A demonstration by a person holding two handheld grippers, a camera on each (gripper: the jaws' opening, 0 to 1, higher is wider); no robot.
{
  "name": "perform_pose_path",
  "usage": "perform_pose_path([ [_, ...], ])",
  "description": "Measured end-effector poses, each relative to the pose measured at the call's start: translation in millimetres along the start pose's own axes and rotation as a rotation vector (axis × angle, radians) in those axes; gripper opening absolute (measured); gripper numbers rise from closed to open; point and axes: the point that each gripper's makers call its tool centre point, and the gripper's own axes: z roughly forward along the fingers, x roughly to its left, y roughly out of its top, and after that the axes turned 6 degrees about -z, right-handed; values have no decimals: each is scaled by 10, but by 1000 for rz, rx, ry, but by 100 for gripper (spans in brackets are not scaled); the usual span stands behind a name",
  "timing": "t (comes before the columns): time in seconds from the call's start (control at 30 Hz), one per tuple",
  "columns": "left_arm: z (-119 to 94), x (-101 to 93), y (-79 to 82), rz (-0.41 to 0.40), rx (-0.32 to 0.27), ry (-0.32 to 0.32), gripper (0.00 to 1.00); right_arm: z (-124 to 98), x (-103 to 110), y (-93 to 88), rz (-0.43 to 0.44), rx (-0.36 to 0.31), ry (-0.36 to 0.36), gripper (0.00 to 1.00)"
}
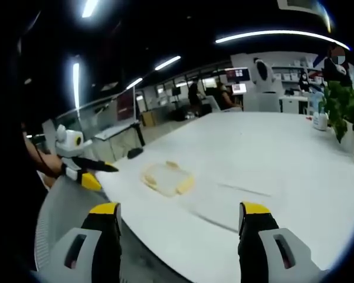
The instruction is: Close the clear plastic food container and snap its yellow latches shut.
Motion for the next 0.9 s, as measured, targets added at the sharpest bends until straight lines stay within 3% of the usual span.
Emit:
perform_pose_path([
  [0.9, -56, 303, 173, 20, 10, 3, 83, 454, 166, 400, -60, -40, 57, 81],
])
